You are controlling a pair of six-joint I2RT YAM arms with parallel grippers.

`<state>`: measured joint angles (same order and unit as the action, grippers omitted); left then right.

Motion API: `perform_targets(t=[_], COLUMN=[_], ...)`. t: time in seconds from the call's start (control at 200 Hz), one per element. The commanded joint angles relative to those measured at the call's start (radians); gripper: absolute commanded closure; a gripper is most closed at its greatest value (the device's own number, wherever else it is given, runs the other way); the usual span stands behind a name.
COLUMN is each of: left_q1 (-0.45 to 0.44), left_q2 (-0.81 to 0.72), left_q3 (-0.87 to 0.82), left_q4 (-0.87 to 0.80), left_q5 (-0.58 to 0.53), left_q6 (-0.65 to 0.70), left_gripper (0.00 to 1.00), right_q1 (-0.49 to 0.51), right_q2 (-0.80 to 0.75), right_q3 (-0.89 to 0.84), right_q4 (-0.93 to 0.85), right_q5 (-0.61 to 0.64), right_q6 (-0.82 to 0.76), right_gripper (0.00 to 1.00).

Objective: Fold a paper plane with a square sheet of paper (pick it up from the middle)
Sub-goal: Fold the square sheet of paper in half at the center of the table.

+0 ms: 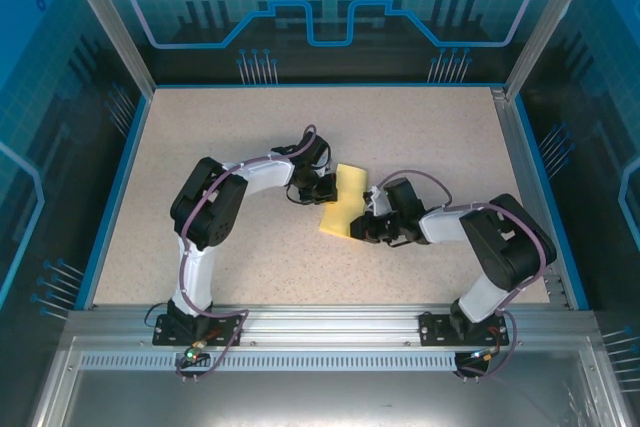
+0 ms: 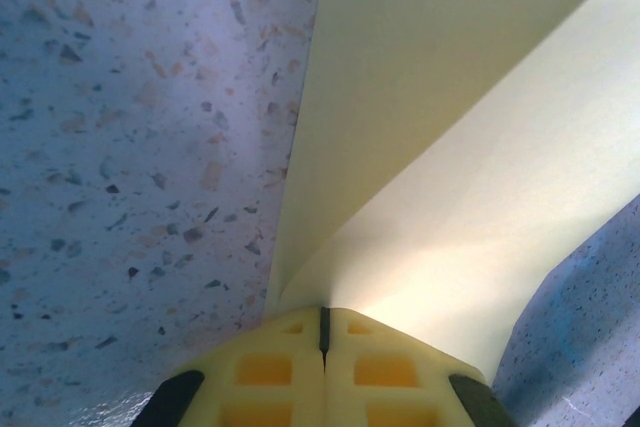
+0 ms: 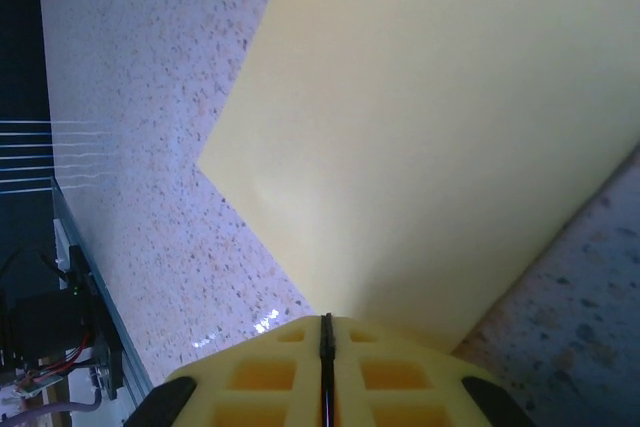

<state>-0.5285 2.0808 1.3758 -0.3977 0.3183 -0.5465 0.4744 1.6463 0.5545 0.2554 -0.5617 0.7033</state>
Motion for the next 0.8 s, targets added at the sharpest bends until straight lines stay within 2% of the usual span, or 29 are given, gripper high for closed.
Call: perform_targets(t=[0.0, 0.195, 0.485, 0.795], left_q1=[-0.012, -0.014, -0.012, -0.013], left_q2=[0.051, 0.046, 0.047, 0.048], left_q3=[-0.032, -0.032, -0.025, -0.022], left_q4=[-0.053, -0.055, -0.060, -0.059], left_q5=[-0.010, -0.013, -0.013, -0.012], left_q6=[0.022, 0.020, 0.020, 0.020], left_gripper=[1.00, 1.00, 1.00, 1.00], right_q1=[0.003, 0.004, 0.001, 0.033], right_q2=[0.034, 0.063, -0.067, 0.026], right_q3=[-0.014, -0.020, 0.089, 0.115], right_q4=[-0.008, -0.065, -0.176, -0.223], right_q5=[0.000, 0.033, 0.042, 0.053], right_q6=[-0.013, -0.034, -0.036, -0.045], right_gripper=[0.91, 0.91, 0.91, 0.92])
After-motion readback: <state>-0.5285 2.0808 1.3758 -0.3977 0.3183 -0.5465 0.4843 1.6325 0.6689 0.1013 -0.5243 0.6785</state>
